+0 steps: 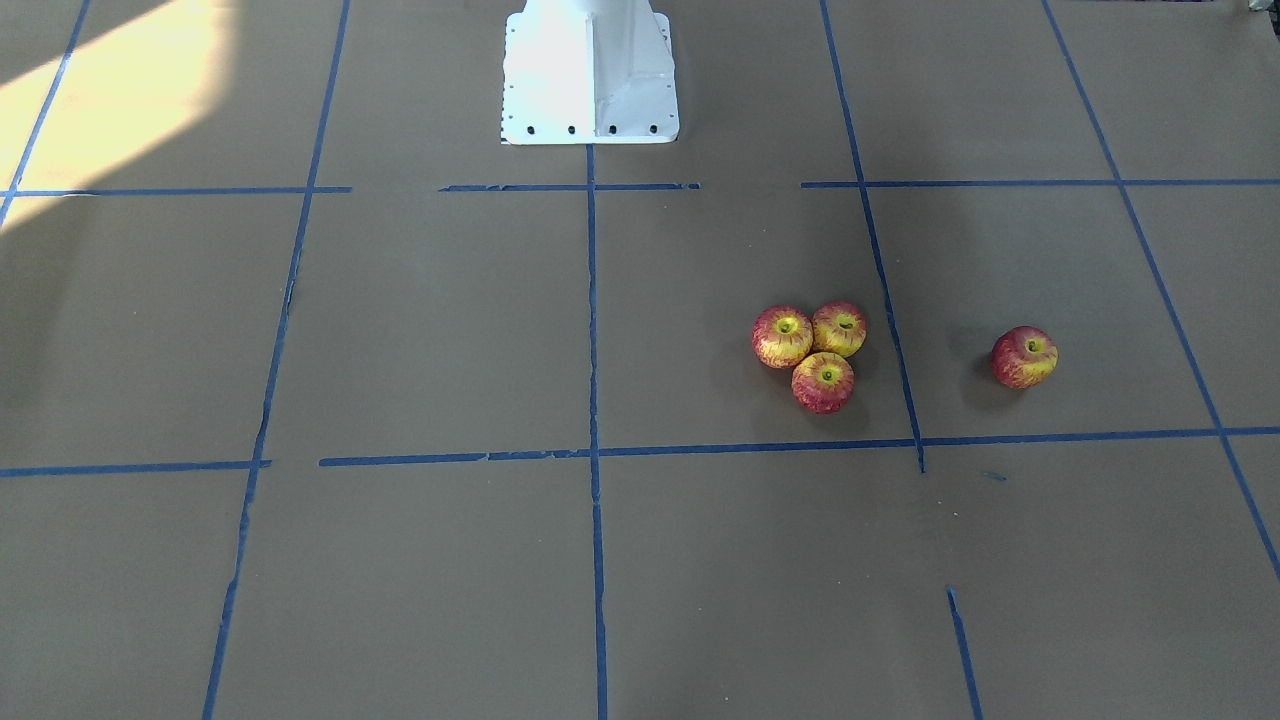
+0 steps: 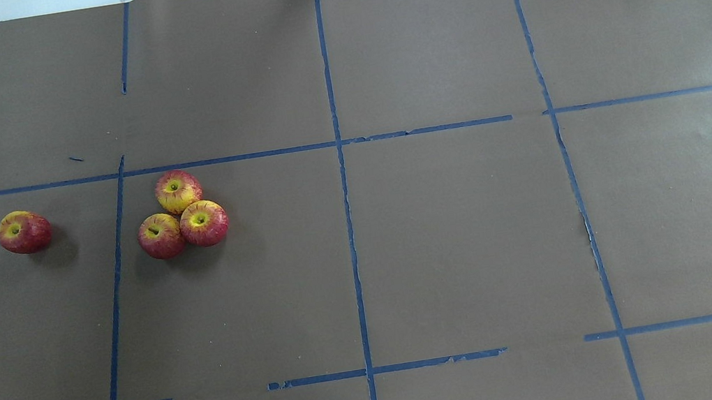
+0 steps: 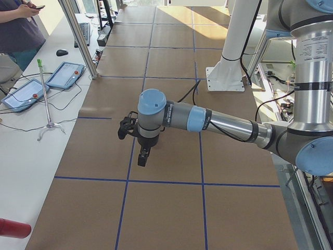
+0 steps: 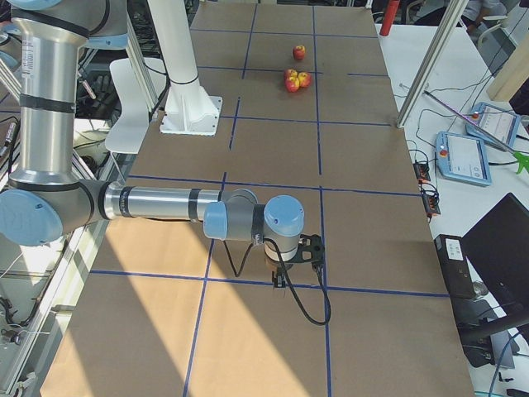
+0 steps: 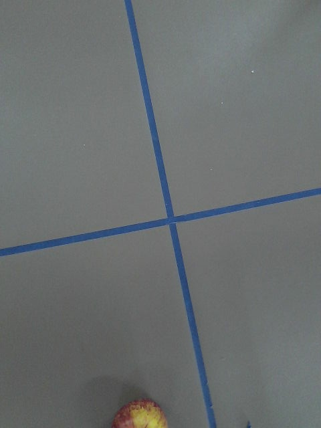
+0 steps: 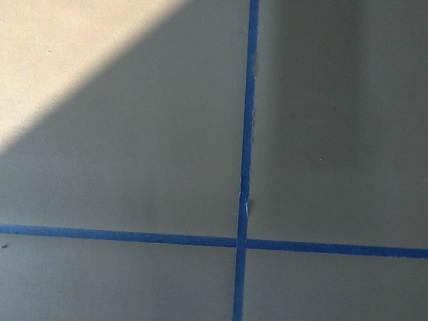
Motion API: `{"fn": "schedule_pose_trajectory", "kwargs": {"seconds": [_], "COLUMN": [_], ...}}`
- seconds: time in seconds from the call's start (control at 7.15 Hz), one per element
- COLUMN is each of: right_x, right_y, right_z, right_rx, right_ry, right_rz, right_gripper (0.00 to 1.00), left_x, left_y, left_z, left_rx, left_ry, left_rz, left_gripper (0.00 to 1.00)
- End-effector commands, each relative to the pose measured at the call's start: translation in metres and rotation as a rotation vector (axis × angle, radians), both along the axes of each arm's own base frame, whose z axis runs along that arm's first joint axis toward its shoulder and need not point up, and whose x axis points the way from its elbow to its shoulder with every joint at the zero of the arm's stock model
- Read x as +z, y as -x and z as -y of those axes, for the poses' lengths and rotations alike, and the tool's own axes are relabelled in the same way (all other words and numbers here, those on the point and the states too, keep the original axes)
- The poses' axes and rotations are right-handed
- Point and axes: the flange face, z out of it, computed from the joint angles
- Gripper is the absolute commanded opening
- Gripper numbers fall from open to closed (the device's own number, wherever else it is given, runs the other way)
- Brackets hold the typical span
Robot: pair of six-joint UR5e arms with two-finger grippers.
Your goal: Stack apples
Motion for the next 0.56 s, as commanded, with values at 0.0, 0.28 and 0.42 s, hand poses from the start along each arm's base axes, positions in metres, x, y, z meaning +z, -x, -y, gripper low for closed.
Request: {"fn": "schedule_pose_trajectory", "kwargs": {"seconds": [0.0,0.28,0.42], "right_x": [0.0,0.0,0.0], "right_y": [0.0,0.0,0.0], "right_z": [0.0,0.0,0.0], "right_rx": [-0.001,-0.001,-0.001], "right_ry": [-0.001,-0.001,-0.001], "right_rz": [0.0,0.0,0.0], "right_gripper": [1.0,1.0,1.0], "left_x": [-0.031,-0.037,-0.036], "left_y": [-0.069,-0.161,-0.206], "left_z": [0.015,0.011,0.007], "left_rx": [-0.084,-0.052,0.002], "left_ry": [-0.011,0.061,0.098], "left_rz": [-0.072,-0.145,-0.147], "left_gripper": [1.0,1.0,1.0]}}
